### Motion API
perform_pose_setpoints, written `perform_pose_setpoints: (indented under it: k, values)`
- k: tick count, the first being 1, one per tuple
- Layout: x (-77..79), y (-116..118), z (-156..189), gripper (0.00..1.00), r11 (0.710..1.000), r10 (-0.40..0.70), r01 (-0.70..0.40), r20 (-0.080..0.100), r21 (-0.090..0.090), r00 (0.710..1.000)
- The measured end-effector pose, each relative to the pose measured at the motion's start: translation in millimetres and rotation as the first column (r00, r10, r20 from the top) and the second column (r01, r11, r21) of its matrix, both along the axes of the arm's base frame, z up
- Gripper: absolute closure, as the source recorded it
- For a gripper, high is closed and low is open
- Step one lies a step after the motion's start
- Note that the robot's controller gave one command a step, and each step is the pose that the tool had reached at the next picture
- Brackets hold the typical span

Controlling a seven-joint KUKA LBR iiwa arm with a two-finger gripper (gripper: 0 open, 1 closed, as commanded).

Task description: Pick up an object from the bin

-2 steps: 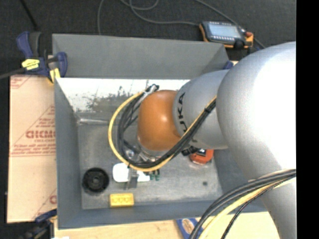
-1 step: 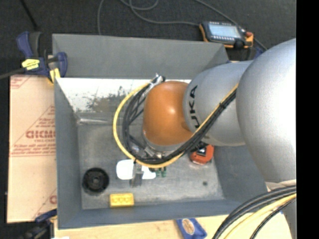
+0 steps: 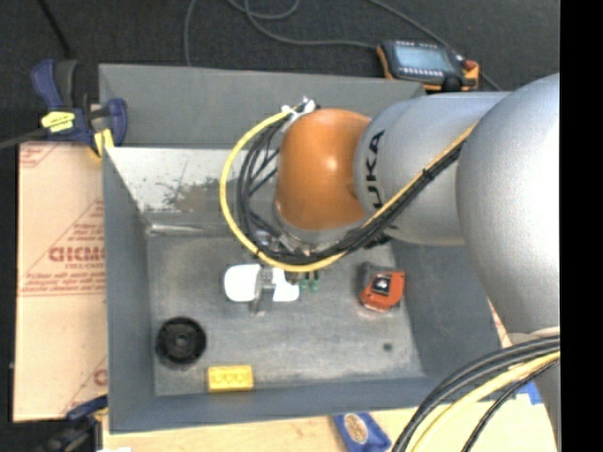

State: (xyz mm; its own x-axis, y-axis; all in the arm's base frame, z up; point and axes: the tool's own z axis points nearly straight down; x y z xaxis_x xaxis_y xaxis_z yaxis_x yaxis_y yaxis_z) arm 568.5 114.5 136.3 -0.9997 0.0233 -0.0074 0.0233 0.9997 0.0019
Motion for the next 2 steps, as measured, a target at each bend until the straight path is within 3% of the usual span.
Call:
perform_pose_setpoints:
  k: [1, 2]
  values:
    - [-23.3, -2, 40, 1.00, 1.000, -0.024, 0.024, -0.015, -0.004, 1.000]
    - [-40.1, -10, 103, 1.00, 0.999, -0.036, 0.036, -0.010, -0.002, 0.999]
